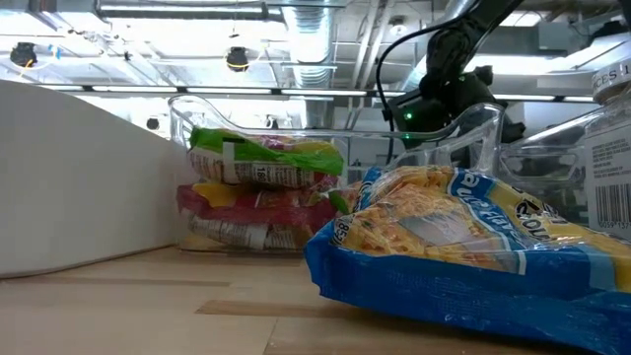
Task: Pick & Place Food Item
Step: Put the green spoon into the white bin
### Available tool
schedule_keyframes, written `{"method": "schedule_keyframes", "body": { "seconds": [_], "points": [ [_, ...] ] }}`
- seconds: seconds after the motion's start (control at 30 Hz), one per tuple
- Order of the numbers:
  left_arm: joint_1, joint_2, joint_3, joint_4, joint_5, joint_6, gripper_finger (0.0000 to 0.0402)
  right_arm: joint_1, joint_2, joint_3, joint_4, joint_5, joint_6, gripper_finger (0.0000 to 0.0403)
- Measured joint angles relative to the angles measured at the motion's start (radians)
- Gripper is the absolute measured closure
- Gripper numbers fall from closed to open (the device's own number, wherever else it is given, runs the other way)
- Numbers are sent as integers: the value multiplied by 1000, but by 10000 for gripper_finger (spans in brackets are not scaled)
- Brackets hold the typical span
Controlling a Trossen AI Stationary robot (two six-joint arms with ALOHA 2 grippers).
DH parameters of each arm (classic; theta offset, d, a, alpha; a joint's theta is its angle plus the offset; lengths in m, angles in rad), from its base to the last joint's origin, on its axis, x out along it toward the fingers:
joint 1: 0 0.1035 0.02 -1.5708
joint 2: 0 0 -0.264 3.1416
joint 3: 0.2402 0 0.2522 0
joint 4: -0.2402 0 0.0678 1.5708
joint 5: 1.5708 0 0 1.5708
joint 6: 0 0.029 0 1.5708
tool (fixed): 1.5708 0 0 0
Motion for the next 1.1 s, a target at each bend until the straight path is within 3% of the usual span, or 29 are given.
{"method": "schedule_keyframes", "body": {
  "seconds": [0.77,1.1],
  "points": [
    [3,0,0,7,-1,0,252,-2,0,-73,57,-53,0,209],
    [8,0,0,7,-1,0,252,-2,0,-72,71,-40,-8,258]
  ]
}}
